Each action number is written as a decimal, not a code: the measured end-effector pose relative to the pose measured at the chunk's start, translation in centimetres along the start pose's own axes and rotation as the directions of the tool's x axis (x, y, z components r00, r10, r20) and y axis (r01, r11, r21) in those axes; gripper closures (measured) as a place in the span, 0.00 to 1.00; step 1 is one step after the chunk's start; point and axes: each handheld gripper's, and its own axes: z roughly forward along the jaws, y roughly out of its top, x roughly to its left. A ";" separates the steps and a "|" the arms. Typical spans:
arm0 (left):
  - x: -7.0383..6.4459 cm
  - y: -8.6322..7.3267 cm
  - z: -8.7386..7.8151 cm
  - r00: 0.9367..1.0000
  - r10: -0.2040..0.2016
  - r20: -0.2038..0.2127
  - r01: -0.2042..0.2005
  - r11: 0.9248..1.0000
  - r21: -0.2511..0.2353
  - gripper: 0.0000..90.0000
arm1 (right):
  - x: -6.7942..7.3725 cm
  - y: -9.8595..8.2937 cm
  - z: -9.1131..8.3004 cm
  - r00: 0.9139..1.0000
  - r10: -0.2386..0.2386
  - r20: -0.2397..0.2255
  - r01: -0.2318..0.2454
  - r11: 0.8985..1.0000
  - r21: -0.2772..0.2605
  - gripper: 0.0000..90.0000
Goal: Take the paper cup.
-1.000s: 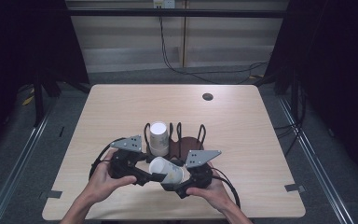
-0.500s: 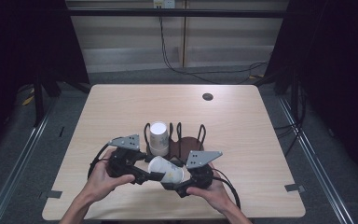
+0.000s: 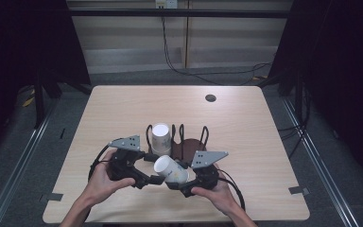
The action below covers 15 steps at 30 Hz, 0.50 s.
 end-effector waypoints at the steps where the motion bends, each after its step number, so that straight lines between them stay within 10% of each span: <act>1: 0.0 0.0 0.0 1.000 0.001 -0.006 -0.001 1.000 0.001 0.18 | -0.1 0.0 0.0 1.000 0.000 0.002 0.000 1.000 0.000 0.32; 15: 0.2 -0.8 0.5 0.999 0.006 -0.048 -0.003 0.998 0.057 0.19 | -0.6 0.1 -0.5 0.999 0.030 0.024 -0.031 0.997 0.071 0.33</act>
